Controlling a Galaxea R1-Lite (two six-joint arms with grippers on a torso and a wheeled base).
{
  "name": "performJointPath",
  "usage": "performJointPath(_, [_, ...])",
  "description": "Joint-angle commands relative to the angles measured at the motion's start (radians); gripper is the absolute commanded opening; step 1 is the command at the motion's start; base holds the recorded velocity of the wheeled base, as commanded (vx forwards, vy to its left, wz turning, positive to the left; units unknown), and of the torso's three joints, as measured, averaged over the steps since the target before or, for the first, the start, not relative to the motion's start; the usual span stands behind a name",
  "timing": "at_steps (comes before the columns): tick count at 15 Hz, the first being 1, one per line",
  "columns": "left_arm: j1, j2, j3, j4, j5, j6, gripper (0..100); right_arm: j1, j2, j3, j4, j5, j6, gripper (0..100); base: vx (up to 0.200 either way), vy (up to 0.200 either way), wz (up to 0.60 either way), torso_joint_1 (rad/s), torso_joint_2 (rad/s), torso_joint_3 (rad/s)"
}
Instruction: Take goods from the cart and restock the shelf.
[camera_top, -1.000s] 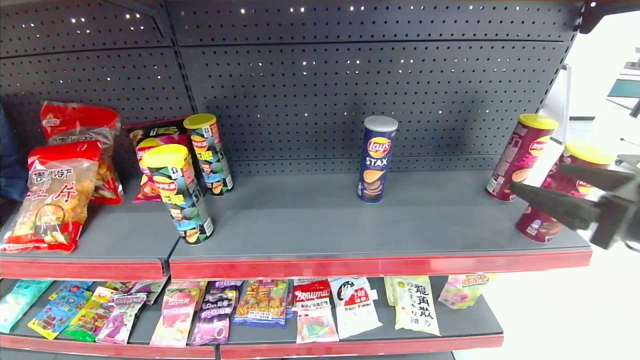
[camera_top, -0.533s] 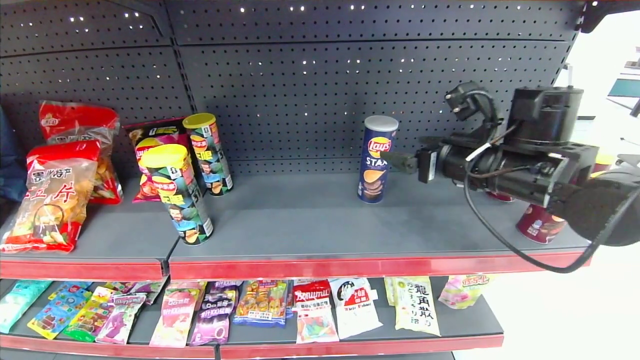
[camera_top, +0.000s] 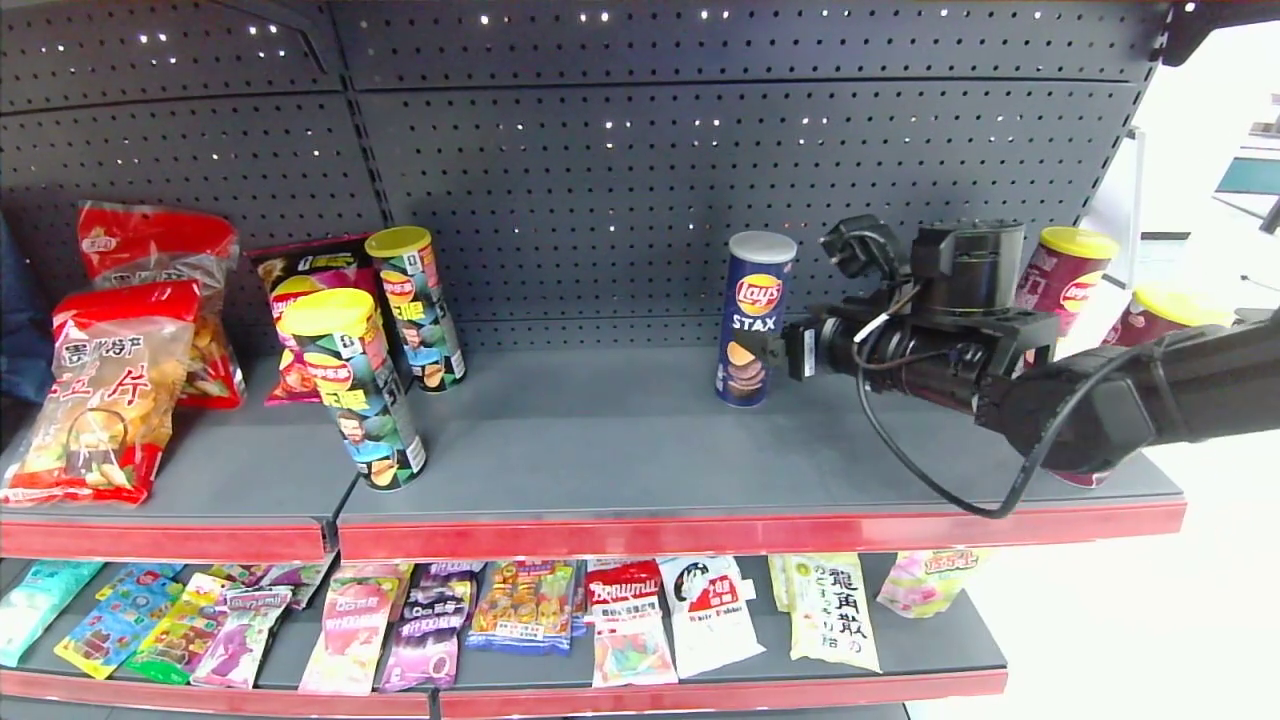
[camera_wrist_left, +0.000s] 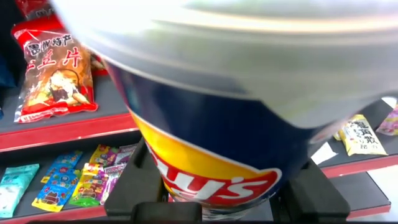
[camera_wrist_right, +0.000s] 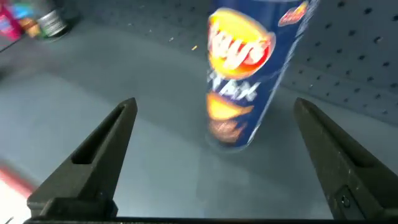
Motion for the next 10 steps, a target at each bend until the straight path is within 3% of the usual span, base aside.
performJointPath(1, [0.0,0.004,0.004,0.0,0.0,0.0,0,-0.003,0.071,-0.058,-0.001,-0.004,0.0,100,0.0,0.0,0.0,0.0,0.0,0.0])
performJointPath(10, [0.0,0.006,0.007,0.0,0.0,0.0,0,-0.031,0.223,-0.258,-0.001,-0.075,0.006,100,0.0,0.0,0.0,0.0,0.0,0.0])
